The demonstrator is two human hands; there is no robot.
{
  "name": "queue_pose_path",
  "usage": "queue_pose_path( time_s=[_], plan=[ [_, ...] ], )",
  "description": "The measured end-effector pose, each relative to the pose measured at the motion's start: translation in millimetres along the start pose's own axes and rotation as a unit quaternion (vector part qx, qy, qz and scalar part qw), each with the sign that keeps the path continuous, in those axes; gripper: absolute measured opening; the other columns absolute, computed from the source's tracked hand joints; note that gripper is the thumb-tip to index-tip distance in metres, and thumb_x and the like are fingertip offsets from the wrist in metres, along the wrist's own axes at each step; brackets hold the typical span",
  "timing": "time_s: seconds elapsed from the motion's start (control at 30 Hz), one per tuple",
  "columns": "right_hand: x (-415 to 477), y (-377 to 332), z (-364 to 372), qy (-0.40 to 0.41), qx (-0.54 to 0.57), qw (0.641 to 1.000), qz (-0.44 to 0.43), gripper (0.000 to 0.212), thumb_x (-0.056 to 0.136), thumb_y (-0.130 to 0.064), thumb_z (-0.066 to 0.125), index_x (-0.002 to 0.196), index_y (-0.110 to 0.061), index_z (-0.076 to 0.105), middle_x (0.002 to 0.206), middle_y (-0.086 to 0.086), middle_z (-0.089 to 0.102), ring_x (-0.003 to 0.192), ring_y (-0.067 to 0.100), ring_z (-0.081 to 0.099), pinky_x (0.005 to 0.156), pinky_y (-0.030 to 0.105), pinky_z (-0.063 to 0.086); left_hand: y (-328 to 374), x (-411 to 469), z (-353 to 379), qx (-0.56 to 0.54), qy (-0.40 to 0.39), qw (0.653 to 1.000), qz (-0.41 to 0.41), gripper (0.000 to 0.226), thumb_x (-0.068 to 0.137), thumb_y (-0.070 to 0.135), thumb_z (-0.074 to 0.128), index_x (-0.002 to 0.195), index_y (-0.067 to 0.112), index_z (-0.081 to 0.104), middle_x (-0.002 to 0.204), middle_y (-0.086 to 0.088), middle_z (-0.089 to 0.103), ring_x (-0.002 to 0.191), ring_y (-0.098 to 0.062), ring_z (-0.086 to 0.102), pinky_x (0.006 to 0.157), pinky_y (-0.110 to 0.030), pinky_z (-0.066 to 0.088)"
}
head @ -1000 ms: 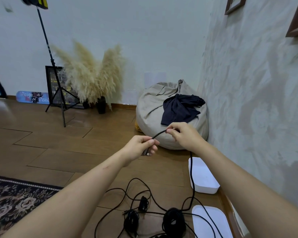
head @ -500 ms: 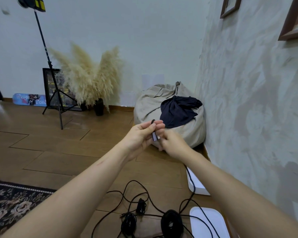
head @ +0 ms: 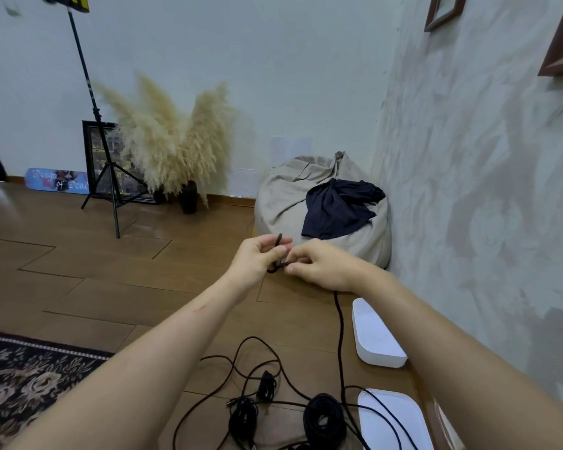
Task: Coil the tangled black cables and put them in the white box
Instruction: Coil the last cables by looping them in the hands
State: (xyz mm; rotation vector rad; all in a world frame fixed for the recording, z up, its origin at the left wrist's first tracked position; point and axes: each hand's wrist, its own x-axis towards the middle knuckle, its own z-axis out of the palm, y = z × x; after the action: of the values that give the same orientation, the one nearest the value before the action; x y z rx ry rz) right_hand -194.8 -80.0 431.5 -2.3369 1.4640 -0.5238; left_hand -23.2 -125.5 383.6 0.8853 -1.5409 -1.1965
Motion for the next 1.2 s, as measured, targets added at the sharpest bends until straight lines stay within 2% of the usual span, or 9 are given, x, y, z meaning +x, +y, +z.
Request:
queue_pose_path(
  time_s=[0.13, 0.23, 0.37, 0.5, 0.63, 0.83, 0.93, 1.03, 1.2],
  plan=[
    [-3.9, 14.6, -13.3, 0.079, 0.025, 0.996, -0.022, 0.015, 0.097, -0.026, 0.063, 0.089, -0.026, 0.076, 0.083, -0.009, 0.072, 0.082, 0.008, 0.064, 0.075, 0.033, 0.049, 0.7, -5.8, 8.1, -0.016, -0.126, 0.991, -0.049, 0.022, 0.103, 0.018, 0.061, 0.123, 0.015, 0.071, 0.113, -0.008, 0.077, 0.113, -0.022, 0.070, 0.099, -0.034, 0.056],
    [-4.3, 19.5, -8.6, 0.113, 0.042, 0.992, -0.036, 0.016, 0.097, -0.026, 0.062, 0.090, -0.027, 0.076, 0.086, -0.010, 0.074, 0.087, 0.010, 0.066, 0.081, 0.040, 0.052, 4.9, -8.4, 12.0, -0.079, -0.153, 0.982, -0.080, 0.027, 0.105, 0.017, 0.056, 0.129, 0.010, 0.068, 0.112, -0.007, 0.075, 0.111, -0.017, 0.070, 0.093, -0.027, 0.055],
    [-4.6, 25.1, -7.1, 0.144, 0.060, 0.987, -0.030, 0.013, 0.095, -0.028, 0.064, 0.091, -0.029, 0.076, 0.085, -0.011, 0.074, 0.087, 0.009, 0.067, 0.083, 0.042, 0.054, 4.2, -9.3, 11.0, -0.115, -0.181, 0.970, -0.114, 0.031, 0.109, 0.016, 0.048, 0.131, 0.004, 0.065, 0.120, -0.016, 0.071, 0.123, -0.026, 0.065, 0.104, -0.034, 0.052],
    [-7.8, 31.9, -10.8, 0.156, 0.084, 0.984, -0.020, 0.011, 0.094, -0.025, 0.068, 0.090, -0.027, 0.078, 0.082, -0.011, 0.074, 0.085, 0.007, 0.069, 0.079, 0.034, 0.054, 5.0, -10.6, 16.2, -0.127, -0.191, 0.966, -0.119, 0.031, 0.109, 0.013, 0.042, 0.128, 0.006, 0.066, 0.098, -0.004, 0.067, 0.118, -0.027, 0.063, 0.109, -0.038, 0.050],
    [-8.3, 35.2, -11.5, 0.166, 0.087, 0.982, -0.010, 0.010, 0.093, -0.023, 0.070, 0.091, -0.026, 0.080, 0.073, -0.012, 0.073, 0.072, -0.004, 0.063, 0.066, 0.012, 0.040, 9.9, -9.2, 16.5, -0.130, -0.200, 0.962, -0.134, 0.032, 0.107, 0.017, 0.043, 0.123, 0.007, 0.069, 0.092, -0.004, 0.062, 0.111, -0.025, 0.065, 0.113, -0.043, 0.045],
    [-7.6, 38.7, -10.8, 0.168, 0.075, 0.983, 0.010, 0.007, 0.091, -0.031, 0.072, 0.088, -0.031, 0.079, 0.077, -0.009, 0.072, 0.073, -0.001, 0.059, 0.065, 0.015, 0.038, 8.5, -15.2, 22.7, 0.026, -0.190, 0.979, -0.062, 0.021, 0.108, 0.018, 0.051, 0.115, 0.011, 0.070, 0.087, 0.001, 0.067, 0.100, -0.018, 0.070, 0.100, -0.035, 0.054],
    [-8.9, 39.4, -18.7, 0.129, 0.111, 0.985, 0.016, 0.008, 0.096, -0.027, 0.068, 0.094, -0.025, 0.076, 0.075, 0.002, 0.068, 0.063, -0.001, 0.053, 0.063, 0.017, 0.040, 12.0, -13.7, 15.9, 0.039, -0.181, 0.982, -0.046, 0.022, 0.107, 0.017, 0.052, 0.117, 0.009, 0.070, 0.091, -0.002, 0.069, 0.097, -0.017, 0.069, 0.098, -0.035, 0.055],
    [-13.1, 40.5, -23.5, 0.079, 0.141, 0.987, 0.021, 0.016, 0.101, -0.020, 0.062, 0.105, -0.011, 0.074, 0.072, 0.000, 0.061, 0.054, -0.003, 0.049, 0.056, 0.011, 0.037, 16.3, -14.9, 9.1, 0.027, -0.193, 0.979, -0.058, 0.023, 0.106, 0.016, 0.054, 0.121, 0.008, 0.069, 0.099, -0.004, 0.074, 0.101, -0.018, 0.071, 0.095, -0.032, 0.056],
    [-13.1, 48.6, -22.5, 0.116, 0.157, 0.980, 0.027, 0.013, 0.097, -0.031, 0.068, 0.097, -0.020, 0.076, 0.065, 0.000, 0.056, 0.057, 0.003, 0.045, 0.058, 0.019, 0.036, 25.9, -17.7, 8.6, 0.019, -0.220, 0.971, -0.086, 0.026, 0.106, 0.013, 0.053, 0.127, 0.006, 0.066, 0.109, -0.005, 0.076, 0.104, -0.016, 0.071, 0.084, -0.020, 0.054]
  ],
)
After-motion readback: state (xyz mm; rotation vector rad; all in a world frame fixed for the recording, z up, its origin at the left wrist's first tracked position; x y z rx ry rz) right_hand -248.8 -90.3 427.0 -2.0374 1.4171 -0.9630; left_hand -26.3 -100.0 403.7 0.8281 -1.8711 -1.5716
